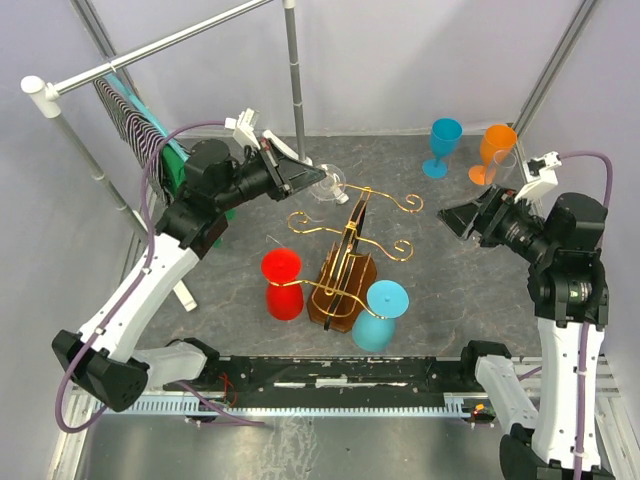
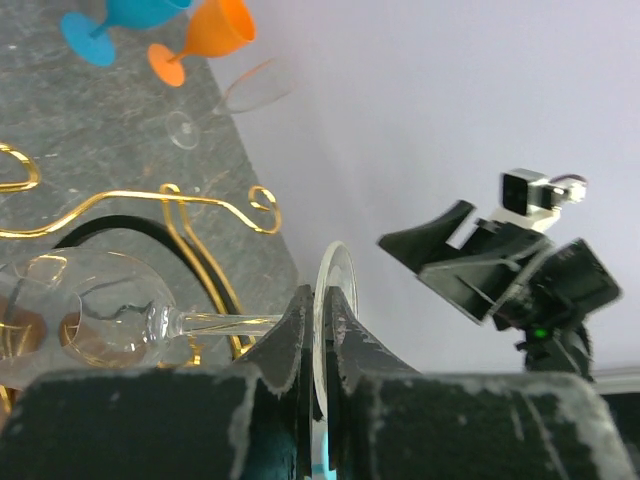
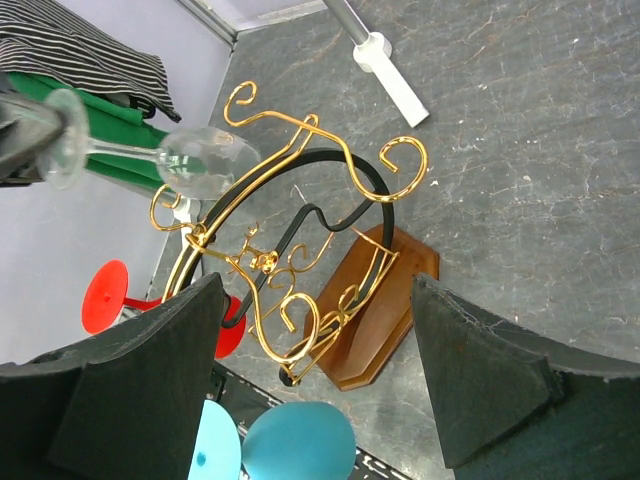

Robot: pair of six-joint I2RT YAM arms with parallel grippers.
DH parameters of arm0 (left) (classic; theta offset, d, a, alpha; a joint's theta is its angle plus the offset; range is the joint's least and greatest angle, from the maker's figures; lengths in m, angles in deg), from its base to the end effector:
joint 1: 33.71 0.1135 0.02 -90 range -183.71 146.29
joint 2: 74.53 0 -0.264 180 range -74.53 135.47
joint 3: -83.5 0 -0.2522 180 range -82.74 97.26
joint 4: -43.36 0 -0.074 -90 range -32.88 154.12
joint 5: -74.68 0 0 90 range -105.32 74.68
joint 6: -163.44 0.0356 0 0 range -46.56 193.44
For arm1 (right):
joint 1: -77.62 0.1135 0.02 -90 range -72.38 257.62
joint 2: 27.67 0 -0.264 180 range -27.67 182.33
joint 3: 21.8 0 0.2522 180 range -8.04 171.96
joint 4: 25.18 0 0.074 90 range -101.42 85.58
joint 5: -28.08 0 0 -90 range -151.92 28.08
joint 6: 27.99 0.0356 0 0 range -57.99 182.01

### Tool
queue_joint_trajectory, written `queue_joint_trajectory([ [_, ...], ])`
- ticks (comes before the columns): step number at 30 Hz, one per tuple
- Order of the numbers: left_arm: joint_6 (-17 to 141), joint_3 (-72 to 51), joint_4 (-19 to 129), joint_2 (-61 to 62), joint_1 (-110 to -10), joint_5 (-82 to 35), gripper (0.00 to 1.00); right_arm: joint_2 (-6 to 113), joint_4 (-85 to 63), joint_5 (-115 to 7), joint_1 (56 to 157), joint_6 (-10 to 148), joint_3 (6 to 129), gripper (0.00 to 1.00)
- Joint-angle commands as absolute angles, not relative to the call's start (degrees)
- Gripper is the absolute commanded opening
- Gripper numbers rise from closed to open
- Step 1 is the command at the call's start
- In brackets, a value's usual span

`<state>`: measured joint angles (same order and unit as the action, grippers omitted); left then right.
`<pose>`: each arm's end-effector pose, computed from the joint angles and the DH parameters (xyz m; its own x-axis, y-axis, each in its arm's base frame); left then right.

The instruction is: Take the wine glass off the wine glass rack

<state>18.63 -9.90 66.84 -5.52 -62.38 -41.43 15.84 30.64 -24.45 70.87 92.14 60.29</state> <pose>0.2305 -0.1439 0.4253 -0.7179 -0.4439 -0.5363 0.3960 0.3732 -0.8390 0.1250 0.0070 0.4222 -0.4974 0.4600 -0.7355 -0.2706 0.7233 0.6353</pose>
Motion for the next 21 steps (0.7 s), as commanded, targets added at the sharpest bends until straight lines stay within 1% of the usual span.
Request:
queue_joint_trajectory([
  [1,13.6,-4.5,63.6,-9.7,-62.7,-46.1,0.03,18.0,29.8,-23.0,71.5,91.1,62.0,0.84],
  [3,13.1,-3.1,63.7,-10.8,-62.7,-47.3,0.03,20.0,30.3,-22.6,72.1,91.1,62.6,0.86],
  [5,13.9,-1.0,63.6,-11.3,-62.6,-49.1,0.03,21.9,28.1,-20.0,73.1,94.4,62.2,0.90],
  [7,16.9,1.0,63.8,-11.2,-62.6,-51.8,0.03,23.9,21.4,-15.9,73.8,102.9,60.5,0.92],
  [9,21.5,2.1,63.4,-11.2,-62.8,-55.0,0.03,25.6,11.8,-14.1,75.5,113.5,58.4,0.93],
  [12,32.4,1.5,62.8,-11.9,-63.7,-60.4,0.03,28.6,4.2,-15.2,80.8,124.9,58.6,0.97],
  [14,39.4,-0.6,62.6,-12.8,-64.4,-61.8,0.03,30.7,0.0,-16.9,84.7,132.2,58.7,1.00],
  [17,47.6,-1.5,63.8,-12.1,-64.8,-63.6,0.03,34.4,-2.5,-18.0,89.5,139.6,61.3,1.00],
  [21,57.1,1.3,66.8,-9.5,-64.9,-63.6,0.03,37.4,-6.2,-19.7,92.5,150.2,63.7,1.00],
])
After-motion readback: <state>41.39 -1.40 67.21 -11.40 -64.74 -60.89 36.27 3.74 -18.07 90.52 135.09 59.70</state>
